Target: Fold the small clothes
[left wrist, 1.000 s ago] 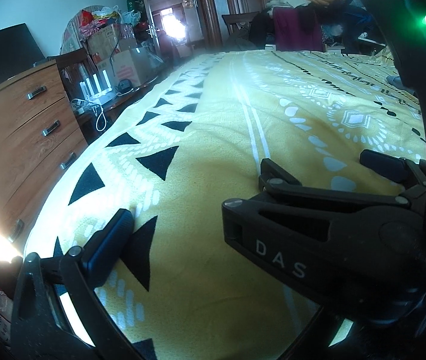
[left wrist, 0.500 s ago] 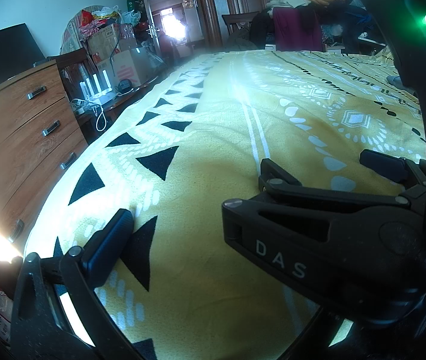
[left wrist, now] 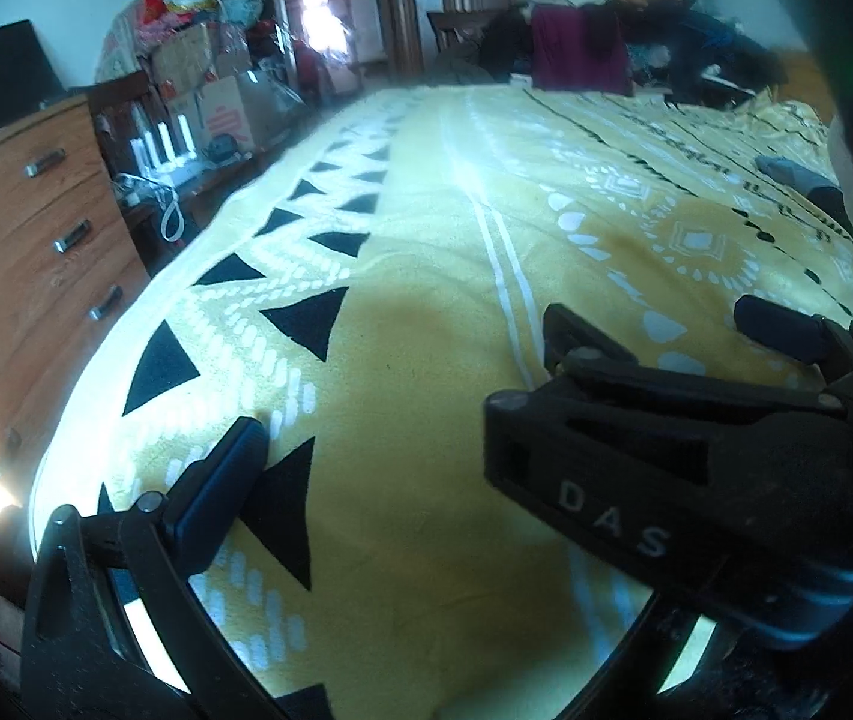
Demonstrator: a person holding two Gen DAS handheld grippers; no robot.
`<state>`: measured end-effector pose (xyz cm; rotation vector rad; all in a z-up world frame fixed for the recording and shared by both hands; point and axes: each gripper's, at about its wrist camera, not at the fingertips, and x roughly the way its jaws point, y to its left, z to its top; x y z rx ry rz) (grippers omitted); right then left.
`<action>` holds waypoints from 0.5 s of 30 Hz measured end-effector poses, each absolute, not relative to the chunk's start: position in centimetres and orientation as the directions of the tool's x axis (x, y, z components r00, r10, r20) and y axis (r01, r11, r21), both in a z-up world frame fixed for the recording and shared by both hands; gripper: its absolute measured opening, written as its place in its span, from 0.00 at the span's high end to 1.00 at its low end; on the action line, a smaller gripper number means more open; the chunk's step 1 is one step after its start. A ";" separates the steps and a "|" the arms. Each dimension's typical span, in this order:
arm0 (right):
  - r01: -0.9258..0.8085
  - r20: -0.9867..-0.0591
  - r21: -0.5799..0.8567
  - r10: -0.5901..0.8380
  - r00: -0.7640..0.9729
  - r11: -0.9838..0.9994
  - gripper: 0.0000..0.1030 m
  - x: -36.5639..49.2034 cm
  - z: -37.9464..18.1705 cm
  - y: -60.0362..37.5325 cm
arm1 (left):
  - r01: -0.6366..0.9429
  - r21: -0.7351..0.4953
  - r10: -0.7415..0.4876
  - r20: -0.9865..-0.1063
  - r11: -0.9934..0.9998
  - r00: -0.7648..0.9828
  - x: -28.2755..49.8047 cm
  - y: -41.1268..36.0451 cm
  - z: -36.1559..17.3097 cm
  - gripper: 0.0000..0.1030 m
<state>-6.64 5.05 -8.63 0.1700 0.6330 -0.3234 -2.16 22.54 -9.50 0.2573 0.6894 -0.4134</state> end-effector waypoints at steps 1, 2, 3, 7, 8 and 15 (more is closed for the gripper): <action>0.340 -0.610 0.075 -0.227 0.759 0.937 0.00 -7.1 -8.3 5.0 | 0.462 0.081 -0.292 -0.676 0.883 0.676 -2.1 22.7 -9.3 0.00; 0.321 -0.609 0.102 -0.195 0.769 0.942 0.00 -7.6 -8.1 4.9 | 0.469 0.064 -0.305 -0.681 0.881 0.666 -2.1 23.0 -9.3 0.00; 0.300 -0.605 0.123 -0.168 0.778 0.946 0.00 -8.3 -8.0 4.9 | 0.464 0.053 -0.313 -0.670 0.884 0.673 -2.3 23.4 -9.4 0.00; 0.246 -0.566 0.115 -0.139 0.812 0.962 0.00 -9.7 -9.9 4.7 | 0.393 0.108 -0.254 -0.603 0.913 0.756 -3.4 22.2 -11.0 0.00; 0.260 -0.558 0.128 -0.147 0.817 0.957 0.00 -9.5 -10.2 4.6 | 0.385 0.131 -0.237 -0.595 0.914 0.767 -3.4 21.6 -10.9 0.00; 0.315 -0.567 0.106 -0.203 0.799 0.943 0.00 -8.3 -10.0 4.3 | 0.368 0.103 -0.239 -0.596 0.924 0.767 -2.5 21.1 -10.7 0.00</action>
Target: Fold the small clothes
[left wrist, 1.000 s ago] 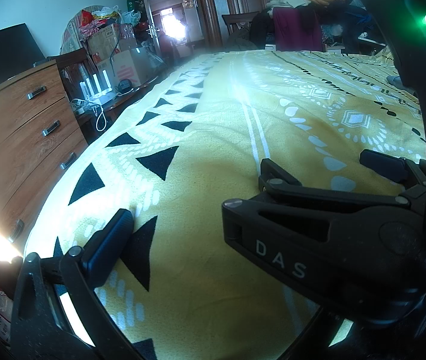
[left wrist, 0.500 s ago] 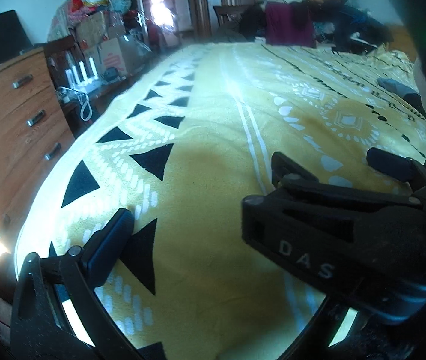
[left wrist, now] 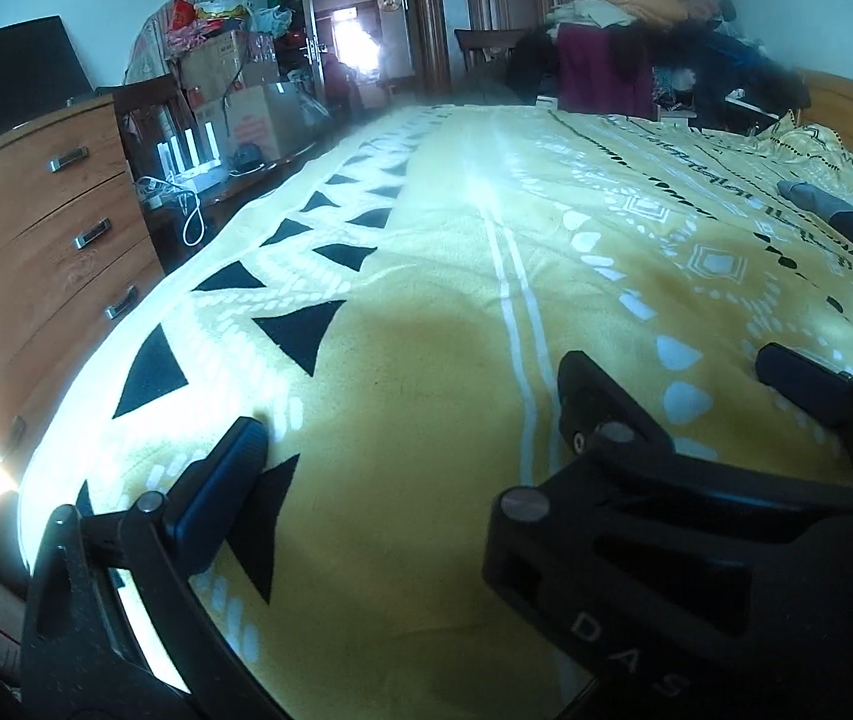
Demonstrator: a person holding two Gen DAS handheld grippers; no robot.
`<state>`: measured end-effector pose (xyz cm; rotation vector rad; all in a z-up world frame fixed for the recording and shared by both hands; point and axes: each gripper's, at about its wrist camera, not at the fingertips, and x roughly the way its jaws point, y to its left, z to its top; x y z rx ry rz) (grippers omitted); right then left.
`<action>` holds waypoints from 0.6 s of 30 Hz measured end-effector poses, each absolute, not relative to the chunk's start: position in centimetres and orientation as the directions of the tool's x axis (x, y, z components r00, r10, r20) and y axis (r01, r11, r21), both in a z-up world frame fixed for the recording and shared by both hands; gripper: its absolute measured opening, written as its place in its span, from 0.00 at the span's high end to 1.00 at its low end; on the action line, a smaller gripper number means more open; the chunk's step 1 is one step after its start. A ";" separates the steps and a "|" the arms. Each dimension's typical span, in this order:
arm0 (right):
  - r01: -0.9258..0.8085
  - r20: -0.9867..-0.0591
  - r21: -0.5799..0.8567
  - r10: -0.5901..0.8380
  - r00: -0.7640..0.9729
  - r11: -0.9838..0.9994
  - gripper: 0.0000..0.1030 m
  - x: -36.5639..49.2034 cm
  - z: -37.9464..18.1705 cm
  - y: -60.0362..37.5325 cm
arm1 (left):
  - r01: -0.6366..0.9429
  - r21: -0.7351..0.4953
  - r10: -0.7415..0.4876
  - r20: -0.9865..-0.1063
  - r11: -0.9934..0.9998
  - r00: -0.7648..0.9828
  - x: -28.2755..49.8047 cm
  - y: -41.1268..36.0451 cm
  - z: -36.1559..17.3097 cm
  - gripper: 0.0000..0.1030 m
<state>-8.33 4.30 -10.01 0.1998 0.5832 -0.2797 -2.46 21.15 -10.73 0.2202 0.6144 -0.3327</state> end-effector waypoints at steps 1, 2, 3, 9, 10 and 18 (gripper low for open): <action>0.323 -0.587 0.123 -0.193 0.786 0.939 0.00 -8.1 -10.5 4.2 | 0.371 0.123 -0.226 -0.607 0.920 0.762 -2.3 21.0 -10.9 0.00; 0.324 -0.610 0.143 -0.175 0.773 0.935 0.00 -7.8 -11.0 4.0 | 0.372 0.137 -0.218 -0.609 0.918 0.763 -2.3 21.0 -11.0 0.00; 0.322 -0.618 0.152 -0.165 0.768 0.934 0.00 -7.4 -11.1 3.8 | 0.367 0.145 -0.212 -0.604 0.919 0.769 -2.5 21.0 -10.9 0.00; 0.306 -0.565 0.157 -0.169 0.808 0.939 0.00 -7.8 -10.8 3.8 | 0.359 0.148 -0.211 -0.584 0.922 0.784 -2.9 21.2 -10.5 0.00; 0.306 -0.565 0.157 -0.169 0.807 0.939 0.00 -7.7 -10.9 3.6 | 0.358 0.149 -0.211 -0.583 0.922 0.784 -2.9 21.2 -10.5 0.00; 0.306 -0.565 0.157 -0.169 0.808 0.939 0.00 -7.7 -11.0 3.5 | 0.359 0.149 -0.211 -0.584 0.922 0.784 -2.9 21.2 -10.5 0.00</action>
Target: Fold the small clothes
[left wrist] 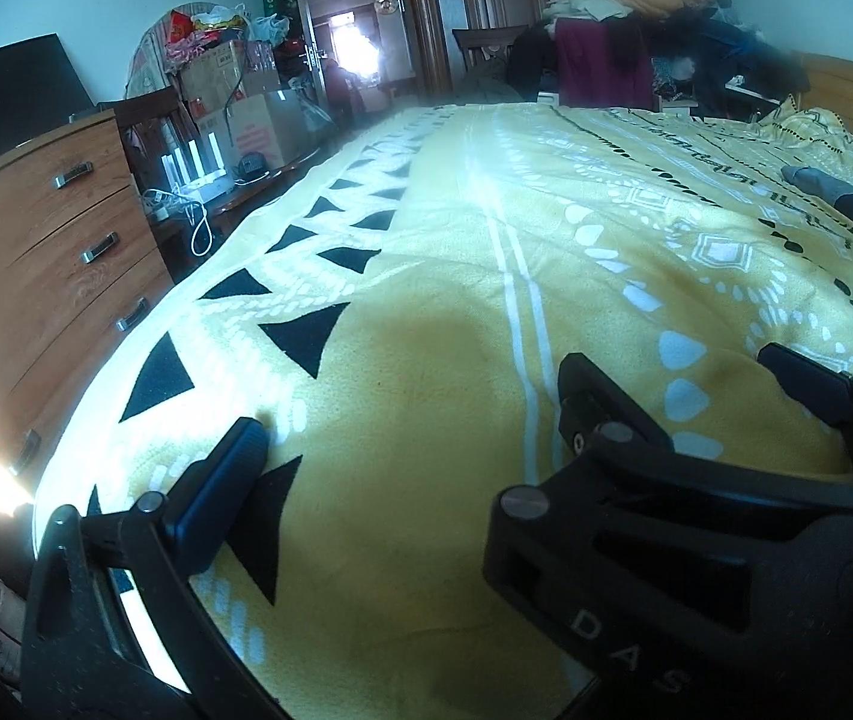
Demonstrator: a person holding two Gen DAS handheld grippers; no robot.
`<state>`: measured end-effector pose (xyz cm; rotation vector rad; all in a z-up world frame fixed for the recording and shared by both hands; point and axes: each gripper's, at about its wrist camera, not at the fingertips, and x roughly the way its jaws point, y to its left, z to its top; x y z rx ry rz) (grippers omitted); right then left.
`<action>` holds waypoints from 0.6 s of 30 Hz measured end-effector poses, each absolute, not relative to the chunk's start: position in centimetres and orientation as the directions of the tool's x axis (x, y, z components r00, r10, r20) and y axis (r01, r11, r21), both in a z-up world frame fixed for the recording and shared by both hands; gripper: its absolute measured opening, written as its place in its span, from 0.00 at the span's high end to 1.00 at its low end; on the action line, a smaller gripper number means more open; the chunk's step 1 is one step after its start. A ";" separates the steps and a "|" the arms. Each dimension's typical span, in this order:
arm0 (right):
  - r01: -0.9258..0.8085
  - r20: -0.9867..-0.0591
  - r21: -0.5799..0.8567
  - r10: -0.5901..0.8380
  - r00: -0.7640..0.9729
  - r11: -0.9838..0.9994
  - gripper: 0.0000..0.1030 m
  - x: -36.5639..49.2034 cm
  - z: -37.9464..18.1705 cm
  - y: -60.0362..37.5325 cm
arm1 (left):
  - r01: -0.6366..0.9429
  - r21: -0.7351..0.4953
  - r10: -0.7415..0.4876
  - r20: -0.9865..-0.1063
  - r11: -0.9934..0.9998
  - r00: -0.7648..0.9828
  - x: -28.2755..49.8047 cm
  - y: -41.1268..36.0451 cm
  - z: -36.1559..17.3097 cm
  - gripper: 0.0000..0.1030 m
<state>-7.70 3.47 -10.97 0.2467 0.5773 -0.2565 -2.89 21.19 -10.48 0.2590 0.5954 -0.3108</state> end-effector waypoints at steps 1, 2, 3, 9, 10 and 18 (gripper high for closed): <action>0.306 -0.565 0.157 -0.169 0.808 0.939 0.00 -7.7 -10.9 3.5 | 0.359 0.148 -0.211 -0.584 0.922 0.784 -2.9 21.2 -10.5 0.00; 0.306 -0.564 0.157 -0.169 0.808 0.939 0.00 -7.7 -10.9 3.5 | 0.359 0.149 -0.211 -0.584 0.922 0.784 -2.9 21.2 -10.5 0.00; 0.306 -0.564 0.157 -0.169 0.808 0.939 0.00 -7.7 -10.9 3.5 | 0.359 0.149 -0.211 -0.584 0.922 0.784 -2.9 21.2 -10.5 0.00; 0.306 -0.564 0.157 -0.169 0.808 0.939 0.00 -7.8 -10.8 3.5 | 0.358 0.149 -0.211 -0.584 0.922 0.784 -2.9 21.2 -10.5 0.00; 0.306 -0.564 0.157 -0.169 0.808 0.939 0.00 -7.8 -10.8 3.5 | 0.359 0.149 -0.211 -0.584 0.922 0.784 -2.9 21.2 -10.5 0.00; 0.306 -0.564 0.157 -0.169 0.808 0.939 0.00 -7.8 -10.8 3.6 | 0.359 0.149 -0.211 -0.584 0.922 0.784 -2.9 21.2 -10.5 0.00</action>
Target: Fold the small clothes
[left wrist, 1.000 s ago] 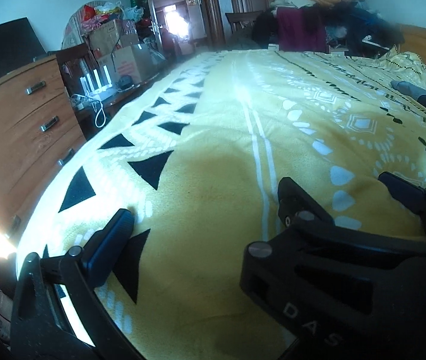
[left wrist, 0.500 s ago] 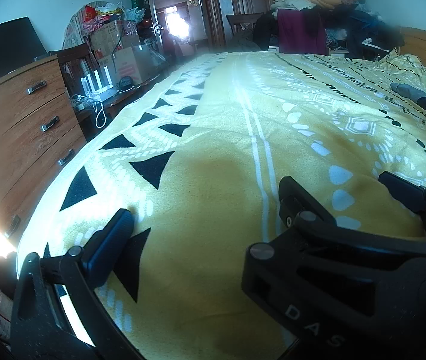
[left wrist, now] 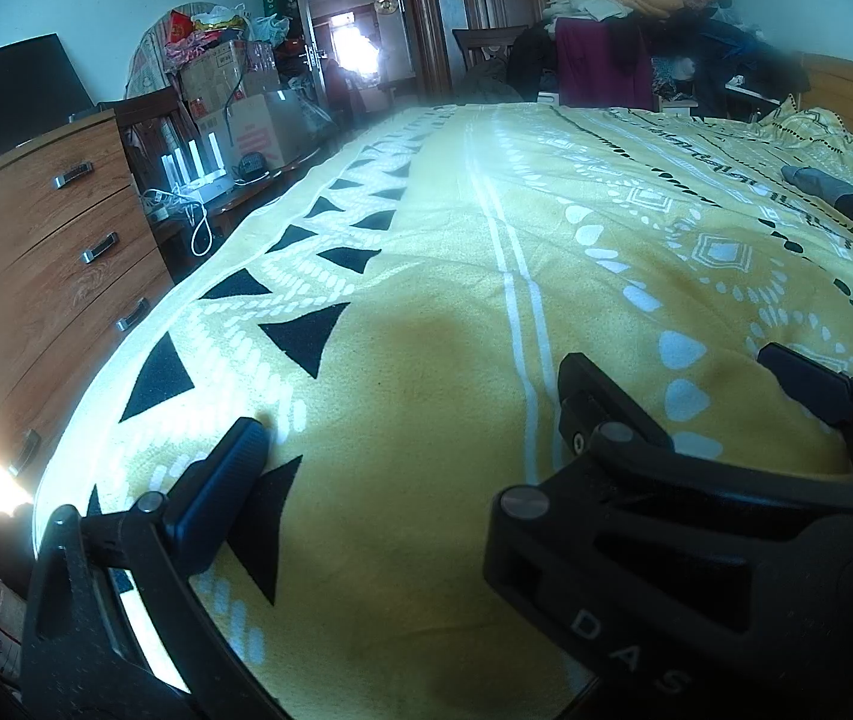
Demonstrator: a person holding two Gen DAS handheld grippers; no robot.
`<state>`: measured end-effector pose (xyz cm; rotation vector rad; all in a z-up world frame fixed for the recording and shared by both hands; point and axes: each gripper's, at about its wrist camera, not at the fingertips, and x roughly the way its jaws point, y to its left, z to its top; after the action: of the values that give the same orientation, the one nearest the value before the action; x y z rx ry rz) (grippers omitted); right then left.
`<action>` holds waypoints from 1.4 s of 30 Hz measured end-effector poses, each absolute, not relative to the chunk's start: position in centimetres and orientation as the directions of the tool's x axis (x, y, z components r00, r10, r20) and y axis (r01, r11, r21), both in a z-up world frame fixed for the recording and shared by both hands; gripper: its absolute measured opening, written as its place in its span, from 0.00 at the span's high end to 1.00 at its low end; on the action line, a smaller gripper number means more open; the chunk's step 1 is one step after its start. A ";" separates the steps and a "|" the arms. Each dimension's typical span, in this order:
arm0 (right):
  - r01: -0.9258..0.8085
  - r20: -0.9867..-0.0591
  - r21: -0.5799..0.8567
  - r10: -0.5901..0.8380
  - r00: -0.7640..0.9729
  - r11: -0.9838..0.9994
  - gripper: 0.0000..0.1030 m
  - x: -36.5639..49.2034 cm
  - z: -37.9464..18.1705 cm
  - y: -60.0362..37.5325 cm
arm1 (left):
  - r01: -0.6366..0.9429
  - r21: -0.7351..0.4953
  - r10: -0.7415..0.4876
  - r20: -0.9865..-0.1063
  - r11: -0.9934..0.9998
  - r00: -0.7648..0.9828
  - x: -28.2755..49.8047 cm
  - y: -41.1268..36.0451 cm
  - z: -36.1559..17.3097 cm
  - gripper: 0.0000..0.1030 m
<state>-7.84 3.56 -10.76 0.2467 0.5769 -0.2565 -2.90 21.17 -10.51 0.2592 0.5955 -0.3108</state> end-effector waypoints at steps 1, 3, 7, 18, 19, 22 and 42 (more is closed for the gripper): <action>0.306 -0.564 0.157 -0.169 0.808 0.939 0.00 -7.8 -10.8 3.5 | 0.358 0.149 -0.211 -0.584 0.922 0.784 -2.9 21.1 -10.5 0.00; 0.306 -0.564 0.157 -0.169 0.808 0.939 0.00 -7.8 -10.9 3.5 | 0.358 0.149 -0.211 -0.584 0.922 0.784 -2.9 21.2 -10.5 0.00; 0.306 -0.564 0.157 -0.169 0.808 0.939 0.00 -7.8 -10.9 3.5 | 0.358 0.149 -0.211 -0.584 0.922 0.784 -2.9 21.2 -10.5 0.00; 0.311 -0.560 0.153 -0.177 0.809 0.938 0.00 -8.3 -10.6 3.7 | 0.359 0.149 -0.211 -0.584 0.921 0.784 -2.9 21.2 -10.5 0.00; 0.310 -0.561 0.153 -0.176 0.809 0.938 0.00 -8.3 -10.5 3.7 | 0.359 0.149 -0.211 -0.584 0.921 0.784 -2.9 21.2 -10.5 0.00; 0.310 -0.561 0.153 -0.176 0.809 0.938 0.00 -8.3 -10.5 3.6 | 0.358 0.149 -0.210 -0.584 0.922 0.784 -2.9 21.1 -10.5 0.00; 0.310 -0.561 0.153 -0.175 0.809 0.938 0.00 -8.4 -10.6 3.6 | 0.358 0.149 -0.210 -0.584 0.922 0.784 -2.9 21.1 -10.5 0.00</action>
<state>-8.41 3.64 -10.65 0.2436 0.5723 -0.2620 -2.93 21.11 -10.52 0.2597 0.5955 -0.3102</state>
